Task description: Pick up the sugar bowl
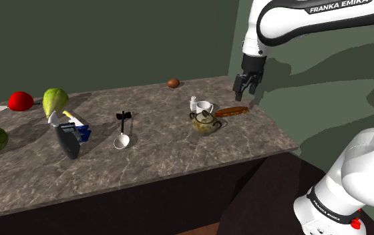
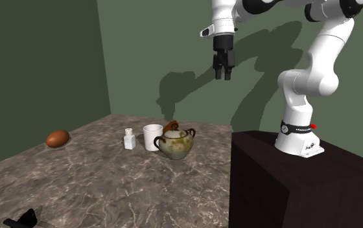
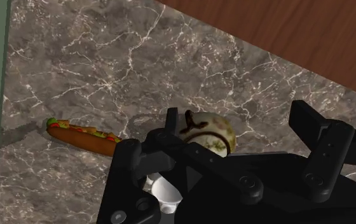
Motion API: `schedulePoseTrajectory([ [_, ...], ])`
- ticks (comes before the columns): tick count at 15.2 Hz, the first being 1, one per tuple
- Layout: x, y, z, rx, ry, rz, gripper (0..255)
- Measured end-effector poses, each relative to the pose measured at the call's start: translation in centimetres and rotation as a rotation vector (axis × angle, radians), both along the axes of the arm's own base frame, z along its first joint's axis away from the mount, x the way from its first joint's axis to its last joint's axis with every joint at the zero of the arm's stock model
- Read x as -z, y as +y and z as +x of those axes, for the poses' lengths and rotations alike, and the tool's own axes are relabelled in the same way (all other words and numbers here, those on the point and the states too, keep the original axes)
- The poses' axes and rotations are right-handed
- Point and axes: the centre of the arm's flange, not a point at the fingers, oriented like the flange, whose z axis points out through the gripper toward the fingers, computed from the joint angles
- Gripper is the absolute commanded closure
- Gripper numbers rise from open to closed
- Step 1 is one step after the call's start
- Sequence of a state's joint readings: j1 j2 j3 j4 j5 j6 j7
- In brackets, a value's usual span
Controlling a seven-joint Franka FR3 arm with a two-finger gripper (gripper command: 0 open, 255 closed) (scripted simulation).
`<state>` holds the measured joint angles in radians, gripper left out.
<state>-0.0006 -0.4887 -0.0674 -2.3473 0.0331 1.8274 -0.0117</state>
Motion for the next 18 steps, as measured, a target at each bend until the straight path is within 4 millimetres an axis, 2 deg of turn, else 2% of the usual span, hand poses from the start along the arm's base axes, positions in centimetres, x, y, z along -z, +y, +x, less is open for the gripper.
schedulePoseTrajectory([
  [13,10.9,-0.6,13.0,-0.048,-0.015,-0.006,0],
  [18,14.4,-0.9,17.7,-0.066,-0.019,-0.008,0],
])
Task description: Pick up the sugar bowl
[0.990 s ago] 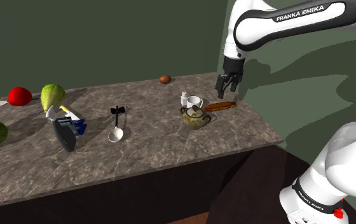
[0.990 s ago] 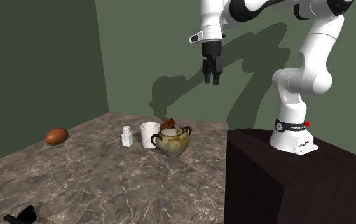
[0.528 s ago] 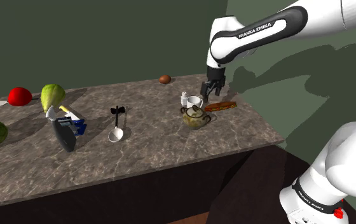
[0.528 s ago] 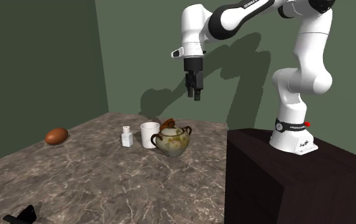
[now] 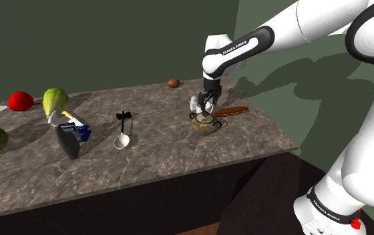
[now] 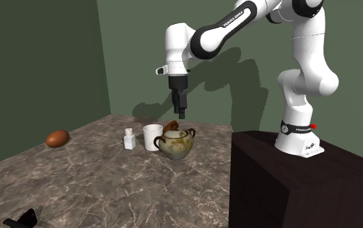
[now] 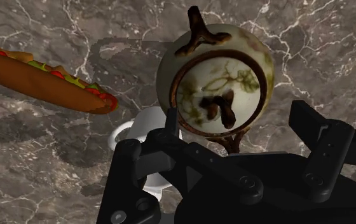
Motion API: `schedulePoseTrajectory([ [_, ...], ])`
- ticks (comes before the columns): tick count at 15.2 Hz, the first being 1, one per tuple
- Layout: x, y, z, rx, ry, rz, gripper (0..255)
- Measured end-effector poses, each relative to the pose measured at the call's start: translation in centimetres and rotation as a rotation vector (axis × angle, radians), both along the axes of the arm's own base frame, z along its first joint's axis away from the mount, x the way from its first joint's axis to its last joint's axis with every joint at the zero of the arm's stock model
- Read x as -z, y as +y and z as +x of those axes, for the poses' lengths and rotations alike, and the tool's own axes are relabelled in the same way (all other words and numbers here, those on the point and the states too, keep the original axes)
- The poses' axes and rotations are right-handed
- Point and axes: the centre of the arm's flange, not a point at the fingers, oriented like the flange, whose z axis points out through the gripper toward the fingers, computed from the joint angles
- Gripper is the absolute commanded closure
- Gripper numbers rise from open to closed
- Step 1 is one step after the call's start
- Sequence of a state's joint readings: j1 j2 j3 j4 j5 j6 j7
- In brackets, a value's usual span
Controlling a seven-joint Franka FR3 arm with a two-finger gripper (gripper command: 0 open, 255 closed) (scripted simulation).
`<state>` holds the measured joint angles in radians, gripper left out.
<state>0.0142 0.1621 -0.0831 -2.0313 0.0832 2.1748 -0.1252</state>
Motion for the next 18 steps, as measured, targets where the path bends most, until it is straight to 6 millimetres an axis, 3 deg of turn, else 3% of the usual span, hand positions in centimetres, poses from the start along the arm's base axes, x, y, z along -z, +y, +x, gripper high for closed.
schedulePoseTrajectory([
  [8,4.4,-0.1,0.7,-0.002,0.000,0.000,0],
  [9,4.6,-0.1,0.7,-0.002,-0.001,0.000,255],
  [18,4.7,-0.1,0.7,-0.003,-0.002,0.000,255],
])
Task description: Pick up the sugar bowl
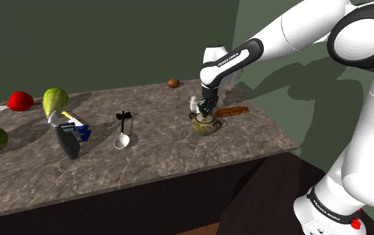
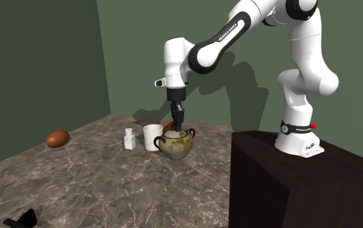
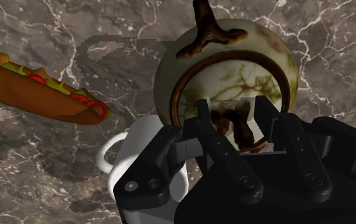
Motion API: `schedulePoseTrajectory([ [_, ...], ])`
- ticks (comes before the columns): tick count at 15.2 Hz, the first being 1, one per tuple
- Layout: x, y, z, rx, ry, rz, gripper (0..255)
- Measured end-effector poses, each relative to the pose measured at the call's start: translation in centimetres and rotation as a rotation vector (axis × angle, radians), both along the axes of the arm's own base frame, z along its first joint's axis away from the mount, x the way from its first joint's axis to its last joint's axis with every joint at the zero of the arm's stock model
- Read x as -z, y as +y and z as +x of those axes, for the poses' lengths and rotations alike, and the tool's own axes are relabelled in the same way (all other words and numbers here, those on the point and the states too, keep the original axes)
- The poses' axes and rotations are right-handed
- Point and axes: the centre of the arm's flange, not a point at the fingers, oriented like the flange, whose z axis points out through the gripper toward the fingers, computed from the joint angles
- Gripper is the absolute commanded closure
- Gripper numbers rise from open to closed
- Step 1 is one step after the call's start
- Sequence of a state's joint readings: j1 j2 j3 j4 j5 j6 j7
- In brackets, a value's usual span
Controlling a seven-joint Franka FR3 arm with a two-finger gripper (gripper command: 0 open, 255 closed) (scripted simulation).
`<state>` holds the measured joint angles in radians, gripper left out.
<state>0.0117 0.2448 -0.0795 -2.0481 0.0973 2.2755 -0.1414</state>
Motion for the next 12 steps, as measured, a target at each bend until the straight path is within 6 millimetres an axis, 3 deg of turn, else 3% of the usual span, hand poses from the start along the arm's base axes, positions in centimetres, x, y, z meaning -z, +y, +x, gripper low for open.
schedulePoseTrajectory([
  [2,-0.2,0.0,0.0,0.000,0.002,0.000,255],
  [12,-5.1,-0.1,0.1,0.000,0.003,0.000,255],
])
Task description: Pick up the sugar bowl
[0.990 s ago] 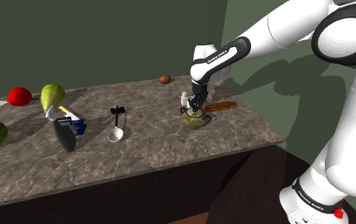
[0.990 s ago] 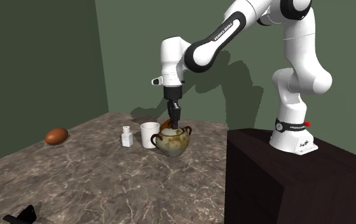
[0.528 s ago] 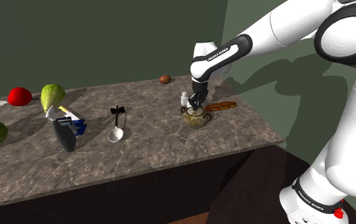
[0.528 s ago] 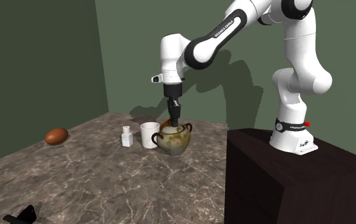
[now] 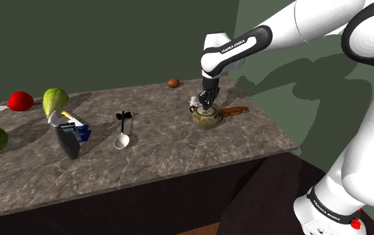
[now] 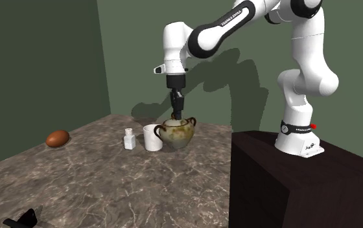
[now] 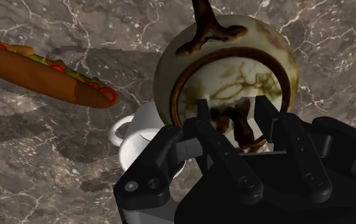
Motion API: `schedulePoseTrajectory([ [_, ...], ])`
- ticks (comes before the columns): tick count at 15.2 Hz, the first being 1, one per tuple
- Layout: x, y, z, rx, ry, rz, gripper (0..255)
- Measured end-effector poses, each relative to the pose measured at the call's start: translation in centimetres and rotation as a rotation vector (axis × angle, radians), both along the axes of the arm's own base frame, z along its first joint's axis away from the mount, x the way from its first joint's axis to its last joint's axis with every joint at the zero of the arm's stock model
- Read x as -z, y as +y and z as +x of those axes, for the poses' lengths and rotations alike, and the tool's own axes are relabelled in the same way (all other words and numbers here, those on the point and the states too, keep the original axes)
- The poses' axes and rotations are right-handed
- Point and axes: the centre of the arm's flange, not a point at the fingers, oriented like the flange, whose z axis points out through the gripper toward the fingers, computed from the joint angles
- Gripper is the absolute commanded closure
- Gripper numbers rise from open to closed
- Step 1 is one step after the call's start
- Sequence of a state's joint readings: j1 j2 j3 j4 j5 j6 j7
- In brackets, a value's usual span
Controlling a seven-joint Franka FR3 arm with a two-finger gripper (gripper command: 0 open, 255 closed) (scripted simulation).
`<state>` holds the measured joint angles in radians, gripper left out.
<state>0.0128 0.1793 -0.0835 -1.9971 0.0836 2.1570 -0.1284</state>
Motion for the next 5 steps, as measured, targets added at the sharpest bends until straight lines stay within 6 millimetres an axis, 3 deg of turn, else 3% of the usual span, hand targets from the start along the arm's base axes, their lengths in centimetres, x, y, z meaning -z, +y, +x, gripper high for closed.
schedulePoseTrajectory([
  [5,-2.6,0.0,-0.1,0.000,0.000,0.000,255],
])
